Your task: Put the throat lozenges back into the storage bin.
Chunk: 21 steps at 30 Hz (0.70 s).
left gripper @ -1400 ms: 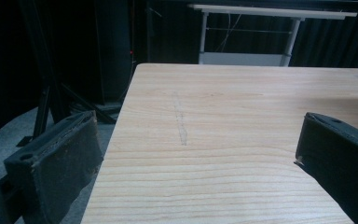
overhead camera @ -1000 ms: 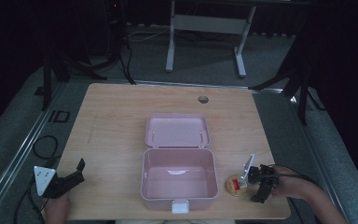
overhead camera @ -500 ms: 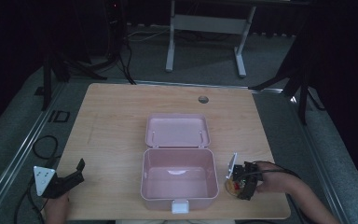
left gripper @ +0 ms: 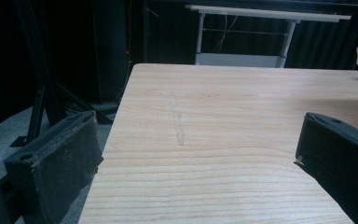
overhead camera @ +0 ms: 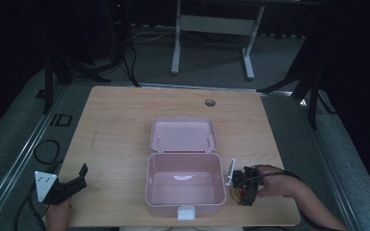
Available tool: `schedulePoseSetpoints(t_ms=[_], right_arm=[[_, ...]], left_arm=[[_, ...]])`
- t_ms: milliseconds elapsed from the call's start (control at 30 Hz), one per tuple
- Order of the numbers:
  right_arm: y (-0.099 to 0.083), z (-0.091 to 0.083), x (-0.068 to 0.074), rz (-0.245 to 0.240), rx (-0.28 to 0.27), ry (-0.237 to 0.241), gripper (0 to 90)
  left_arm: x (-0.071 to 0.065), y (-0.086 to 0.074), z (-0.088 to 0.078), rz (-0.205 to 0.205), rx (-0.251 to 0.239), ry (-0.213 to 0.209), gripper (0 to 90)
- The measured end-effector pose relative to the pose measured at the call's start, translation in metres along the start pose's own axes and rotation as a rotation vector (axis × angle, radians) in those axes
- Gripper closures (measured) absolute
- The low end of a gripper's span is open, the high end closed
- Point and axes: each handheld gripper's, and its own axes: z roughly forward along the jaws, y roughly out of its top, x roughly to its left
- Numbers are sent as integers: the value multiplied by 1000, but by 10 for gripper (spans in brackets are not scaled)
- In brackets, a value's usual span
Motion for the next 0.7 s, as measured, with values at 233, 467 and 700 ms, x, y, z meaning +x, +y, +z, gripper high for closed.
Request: schedulePoseSetpoints(t_ms=[233, 467, 700], right_arm=[[-8, -14, -2, 22, -16, 15, 197], [-15, -28, -3, 33, -19, 20, 197], [-15, -50, 3, 25, 23, 45, 198]], left_arm=[[0, 0, 0, 1, 2, -1, 4], [0, 0, 0, 3, 2, 0, 3], [0, 0, 0, 3, 2, 0, 4]])
